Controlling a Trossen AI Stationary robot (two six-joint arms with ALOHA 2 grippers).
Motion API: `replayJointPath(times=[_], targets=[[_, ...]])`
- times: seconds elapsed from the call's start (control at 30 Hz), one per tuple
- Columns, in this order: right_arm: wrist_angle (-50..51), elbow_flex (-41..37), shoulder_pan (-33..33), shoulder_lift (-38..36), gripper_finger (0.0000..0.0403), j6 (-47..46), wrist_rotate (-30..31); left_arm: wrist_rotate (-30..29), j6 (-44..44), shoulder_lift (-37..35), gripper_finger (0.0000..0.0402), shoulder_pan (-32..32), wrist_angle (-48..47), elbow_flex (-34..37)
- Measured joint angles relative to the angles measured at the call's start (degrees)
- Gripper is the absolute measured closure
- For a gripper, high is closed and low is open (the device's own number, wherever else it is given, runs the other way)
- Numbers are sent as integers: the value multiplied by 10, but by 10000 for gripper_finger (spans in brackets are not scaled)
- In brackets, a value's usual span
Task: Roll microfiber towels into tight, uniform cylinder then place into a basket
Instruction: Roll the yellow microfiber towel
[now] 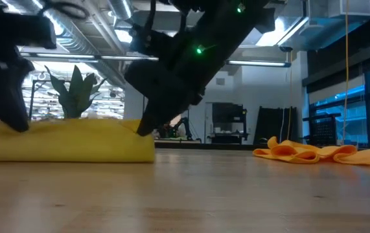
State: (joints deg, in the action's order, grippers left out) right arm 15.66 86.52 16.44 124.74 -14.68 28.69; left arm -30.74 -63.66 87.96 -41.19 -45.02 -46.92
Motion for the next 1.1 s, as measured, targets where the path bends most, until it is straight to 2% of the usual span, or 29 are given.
replayJointPath(times=[0.23, 0.53, 0.73, 0.93, 1.1], targets=[[-25, -24, -21, 0, 393, 4, 2, -5, 12, 58, 402, 32, -1, 0], [-72, -69, -34, 0, 393, 14, 0, -4, 12, 71, 401, 49, 1, 0], [-85, -74, -38, 0, 392, 70, -61, 5, 12, 71, 401, 49, 8, 0], [-92, -75, -41, 0, 367, 75, -59, 3, 12, 71, 399, 49, 8, 0], [-93, -75, -43, 0, 330, 75, -58, -3, 13, 71, 372, 49, 8, 0]])
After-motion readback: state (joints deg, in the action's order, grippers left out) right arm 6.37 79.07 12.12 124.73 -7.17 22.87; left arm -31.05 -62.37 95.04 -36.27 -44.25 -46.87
